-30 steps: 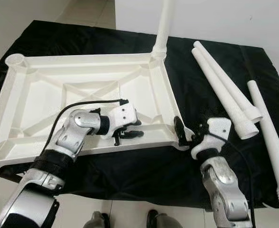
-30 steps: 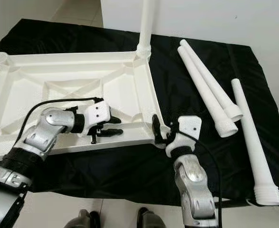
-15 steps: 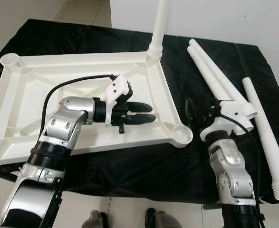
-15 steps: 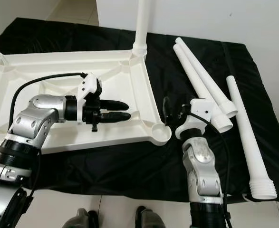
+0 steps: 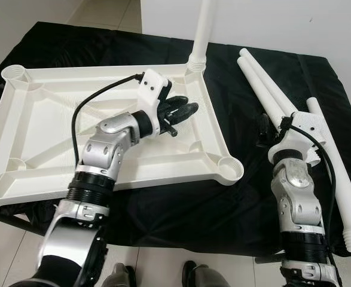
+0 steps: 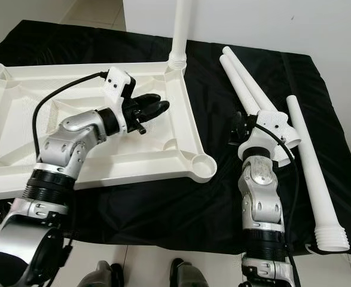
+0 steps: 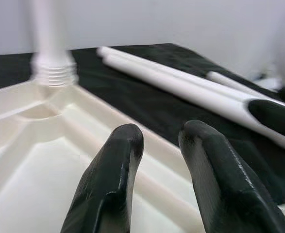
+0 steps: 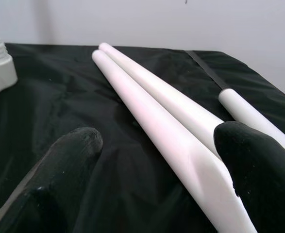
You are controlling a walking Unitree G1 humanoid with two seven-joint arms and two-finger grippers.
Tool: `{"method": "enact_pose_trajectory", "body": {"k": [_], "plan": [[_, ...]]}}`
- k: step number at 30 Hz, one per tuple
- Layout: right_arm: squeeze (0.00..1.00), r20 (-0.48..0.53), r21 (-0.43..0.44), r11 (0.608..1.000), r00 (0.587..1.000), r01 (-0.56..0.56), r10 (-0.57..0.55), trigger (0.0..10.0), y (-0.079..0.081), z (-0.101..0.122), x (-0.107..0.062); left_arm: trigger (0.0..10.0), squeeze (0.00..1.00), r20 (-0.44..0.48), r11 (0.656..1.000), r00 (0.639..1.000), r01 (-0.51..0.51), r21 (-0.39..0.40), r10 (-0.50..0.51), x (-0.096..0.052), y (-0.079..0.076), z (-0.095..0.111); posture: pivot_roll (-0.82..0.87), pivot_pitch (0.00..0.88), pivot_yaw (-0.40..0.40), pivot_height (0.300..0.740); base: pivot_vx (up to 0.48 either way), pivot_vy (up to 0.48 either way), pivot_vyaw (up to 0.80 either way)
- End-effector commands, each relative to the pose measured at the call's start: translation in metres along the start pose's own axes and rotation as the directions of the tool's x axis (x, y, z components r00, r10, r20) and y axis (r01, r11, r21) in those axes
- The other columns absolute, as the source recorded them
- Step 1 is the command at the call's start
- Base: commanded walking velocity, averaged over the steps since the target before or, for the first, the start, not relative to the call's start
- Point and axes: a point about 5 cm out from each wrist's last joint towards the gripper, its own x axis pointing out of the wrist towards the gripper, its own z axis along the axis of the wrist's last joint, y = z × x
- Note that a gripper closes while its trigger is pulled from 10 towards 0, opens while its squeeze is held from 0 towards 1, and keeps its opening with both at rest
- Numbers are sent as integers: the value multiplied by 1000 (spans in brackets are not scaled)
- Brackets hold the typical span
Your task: Building children table
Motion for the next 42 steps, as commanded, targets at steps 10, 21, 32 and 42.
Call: {"method": "enact_pose_trajectory", "body": {"k": [10, 21, 32, 42], "plan": [[0, 19, -61, 975, 977, 214, -213, 10000, -33, 1, 5, 10000, 0, 35, 992, 992, -123, 38, 122, -4, -12, 0, 10, 165, -54, 740, 0, 0, 0], [0, 20, -86, 971, 975, 222, -221, 10000, -40, -1, 3, 10000, 0, 65, 986, 988, -147, 80, 142, -3, -27, 2, 10, 178, -56, 740, 0, 0, 0], [0, 66, -85, 967, 970, 241, -236, 10000, -43, 1, -23, 10000, 0, 100, 938, 942, -330, 104, 320, -22, -14, 1, 2, 184, -56, 740, 0, 0, 0], [0, 14, -32, 983, 984, 179, -179, 10000, -37, -5, -24, 10000, 0, 81, 937, 942, -332, 111, 325, -23, -21, -6, 1, 187, -60, 740, 0, 0, 0]]}}
